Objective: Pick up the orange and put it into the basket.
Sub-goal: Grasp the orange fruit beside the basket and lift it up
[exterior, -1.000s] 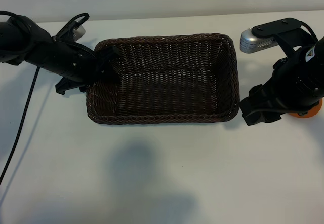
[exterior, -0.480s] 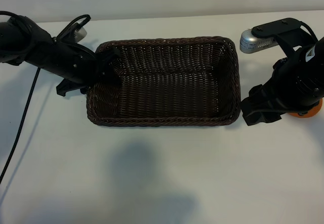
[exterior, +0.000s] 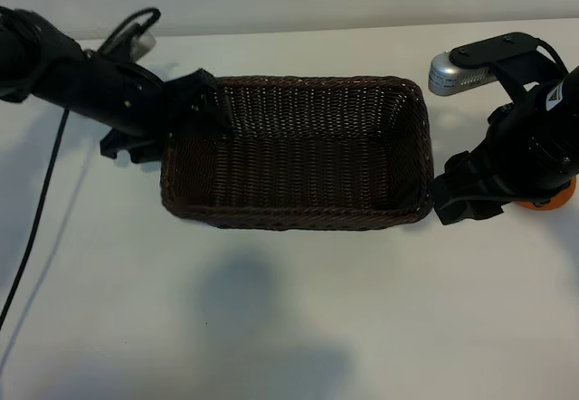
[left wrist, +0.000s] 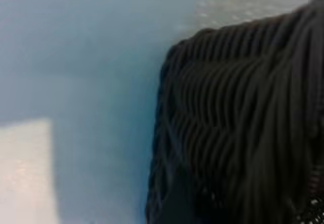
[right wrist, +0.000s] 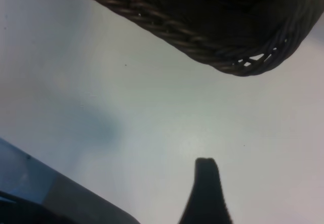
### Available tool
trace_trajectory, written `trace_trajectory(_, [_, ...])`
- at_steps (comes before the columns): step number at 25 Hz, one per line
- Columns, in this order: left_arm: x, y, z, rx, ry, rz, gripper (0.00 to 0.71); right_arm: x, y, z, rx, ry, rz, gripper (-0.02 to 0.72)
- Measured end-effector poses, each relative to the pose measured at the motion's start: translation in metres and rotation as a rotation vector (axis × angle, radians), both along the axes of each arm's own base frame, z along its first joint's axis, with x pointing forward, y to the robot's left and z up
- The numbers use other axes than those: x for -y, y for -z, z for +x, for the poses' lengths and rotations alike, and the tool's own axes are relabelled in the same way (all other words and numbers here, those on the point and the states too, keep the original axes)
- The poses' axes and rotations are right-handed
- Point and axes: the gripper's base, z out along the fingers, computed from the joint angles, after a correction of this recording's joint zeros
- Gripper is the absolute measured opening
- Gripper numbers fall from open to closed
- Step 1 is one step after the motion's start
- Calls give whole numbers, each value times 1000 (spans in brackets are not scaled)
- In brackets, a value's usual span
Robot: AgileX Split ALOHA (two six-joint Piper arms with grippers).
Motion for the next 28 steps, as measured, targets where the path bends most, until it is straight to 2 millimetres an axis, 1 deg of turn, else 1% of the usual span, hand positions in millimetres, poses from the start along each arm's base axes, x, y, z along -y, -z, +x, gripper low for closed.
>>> trace_trajectory(7, [-3,-50,-13,116,60,20,663,0,0,0,-1,0,0,525])
trace_trajectory(10, [-5,-74,-22,180,80,33,655,0,0,0,-1,0,0,525])
trace_trajectory(14, [-9,-100,-34,251,87,64,645,0,0,0,-2,-1,-1,525])
trace_trajectory(18, [-15,-115,-44,261,93,129,640,0,0,-1,-7,-3,-2,525])
trace_trajectory(21, [-26,-122,-47,231,103,256,638,0,0,-1,-12,-4,-3,525])
trace_trajectory(26, [-50,-135,-48,164,117,539,624,0,0,-2,-17,-6,-4,525])
trace_trajectory(28, [-55,-140,-49,147,118,594,620,0,0,-2,-18,-6,-4,525])
